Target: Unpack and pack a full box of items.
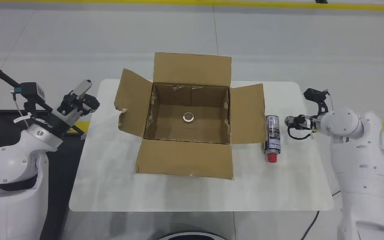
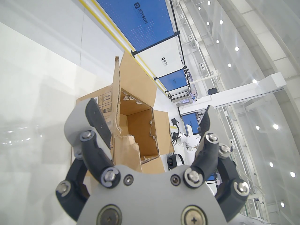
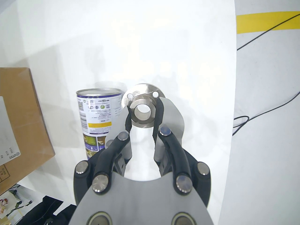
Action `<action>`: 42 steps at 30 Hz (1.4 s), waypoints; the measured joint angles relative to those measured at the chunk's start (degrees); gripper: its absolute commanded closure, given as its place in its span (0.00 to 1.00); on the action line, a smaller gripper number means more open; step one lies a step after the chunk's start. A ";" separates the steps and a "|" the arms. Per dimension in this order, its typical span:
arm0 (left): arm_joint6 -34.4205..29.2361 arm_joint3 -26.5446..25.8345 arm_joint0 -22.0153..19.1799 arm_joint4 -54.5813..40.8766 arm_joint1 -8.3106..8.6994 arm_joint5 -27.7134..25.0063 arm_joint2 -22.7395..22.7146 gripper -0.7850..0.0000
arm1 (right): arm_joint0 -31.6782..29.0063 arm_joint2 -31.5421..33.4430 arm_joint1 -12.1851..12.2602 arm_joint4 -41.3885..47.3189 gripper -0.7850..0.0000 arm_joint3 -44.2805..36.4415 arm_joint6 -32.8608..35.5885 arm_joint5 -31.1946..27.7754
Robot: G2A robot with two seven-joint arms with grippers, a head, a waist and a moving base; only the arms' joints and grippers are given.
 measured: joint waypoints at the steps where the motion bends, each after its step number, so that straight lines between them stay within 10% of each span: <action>1: 0.00 0.00 0.00 0.00 0.00 0.00 0.00 0.00 | 0.32 -0.47 0.01 -0.63 1.00 0.76 -0.02 -0.02; 15: 0.00 0.00 0.00 0.00 0.00 0.00 0.00 0.00 | 4.23 -5.51 -0.38 -3.97 0.99 9.48 -2.91 0.85; 26: 0.00 0.00 0.00 0.00 0.00 0.00 0.00 0.00 | 4.79 -6.33 -0.23 -3.30 0.46 11.43 -3.19 1.18; 30: 0.00 0.00 0.00 0.00 0.00 0.00 0.00 0.00 | 4.93 -5.97 0.11 -3.73 0.00 9.78 -2.81 1.75; 42: 0.00 0.00 0.00 0.00 0.00 0.00 0.00 0.00 | 5.65 -5.95 0.49 1.94 0.00 -12.80 -0.27 -1.57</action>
